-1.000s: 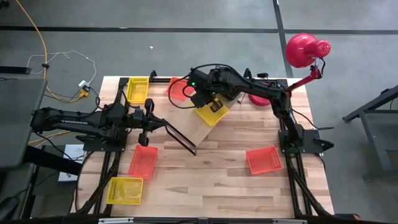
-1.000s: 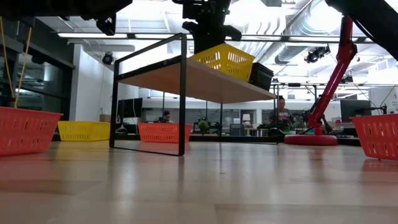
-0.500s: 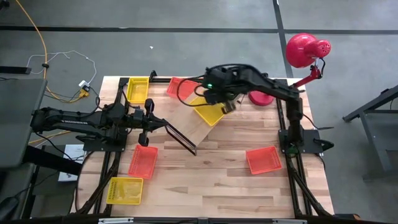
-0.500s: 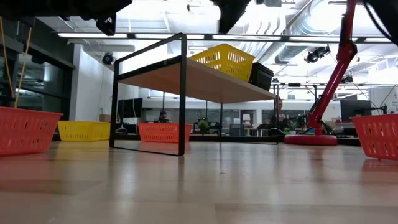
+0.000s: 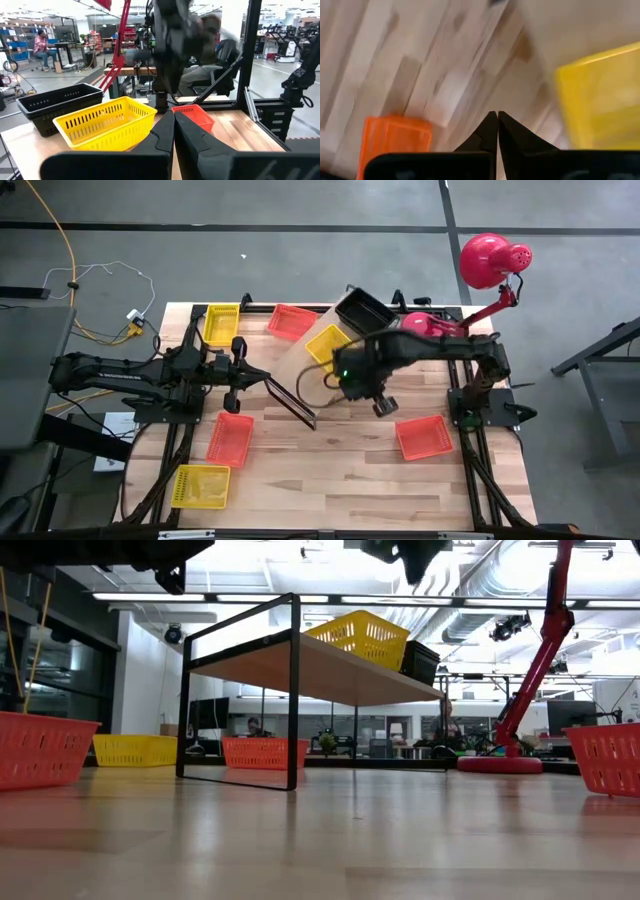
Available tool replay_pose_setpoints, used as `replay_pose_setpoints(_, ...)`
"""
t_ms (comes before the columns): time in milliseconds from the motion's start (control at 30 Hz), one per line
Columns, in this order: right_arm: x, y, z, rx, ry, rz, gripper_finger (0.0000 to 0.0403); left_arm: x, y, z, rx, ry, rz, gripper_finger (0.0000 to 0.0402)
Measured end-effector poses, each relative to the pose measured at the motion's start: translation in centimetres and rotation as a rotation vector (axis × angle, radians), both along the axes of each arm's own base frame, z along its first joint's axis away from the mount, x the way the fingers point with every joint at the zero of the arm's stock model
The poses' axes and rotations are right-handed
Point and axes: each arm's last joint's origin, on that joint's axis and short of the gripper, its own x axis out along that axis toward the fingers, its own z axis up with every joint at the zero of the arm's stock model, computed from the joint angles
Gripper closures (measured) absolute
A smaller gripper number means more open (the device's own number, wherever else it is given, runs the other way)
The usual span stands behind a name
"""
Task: Stack baskets on shelf by color
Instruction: Put the middle right yellow basket on the shelf, then stack the top yellow basket on top of the yellow basket on the shelf
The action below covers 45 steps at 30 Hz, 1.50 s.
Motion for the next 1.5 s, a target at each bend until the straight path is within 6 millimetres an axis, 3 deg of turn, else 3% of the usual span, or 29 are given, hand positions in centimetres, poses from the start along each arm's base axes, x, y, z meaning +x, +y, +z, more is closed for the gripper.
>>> replay_pose_setpoints(100,0.5,-0.3,-2.4,-0.061,0.02,0.014,0.0402,0.0,0.0,0.0,0.0,0.001,-0.004,0.0401)
replay_pose_setpoints(233,1.2,-1.6,-3.4,-0.113,-0.024,0.004,0.0403,0.0,0.0,0.0,0.0,-0.001,-0.004,0.0401)
replay_pose_setpoints(600,1.2,-4.0,-3.4,-0.226,-0.032,-0.065,0.0403,0.0,0.0,0.0,0.001,-0.001,-0.004,0.0401)
replay_pose_setpoints(800,0.9,-4.4,-3.4,-0.333,0.01,-0.083,0.0403,0.0,0.0,0.0,0.001,-0.001,-0.004,0.0401)
replay_pose_setpoints(1000,0.0,-4.1,-3.4,-0.322,0.083,-0.129,0.0403,0.0,0.0,0.0,0.0,0.0,-0.004,0.0401)
replay_pose_setpoints(1133,-1.3,-3.5,-2.3,-0.288,0.089,-0.2,0.0403,0.0,0.1,0.2,-0.003,0.018,0.015,0.0401)
replay_pose_setpoints(1233,-2.2,-3.0,-1.0,-0.254,0.027,-0.227,0.0403,-0.2,0.5,1.8,-0.013,0.092,0.072,0.0401)
replay_pose_setpoints(1500,-4.1,-1.5,2.5,-0.236,-0.199,-0.227,0.0403,-1.0,3.4,5.3,-0.032,0.559,0.386,0.0401)
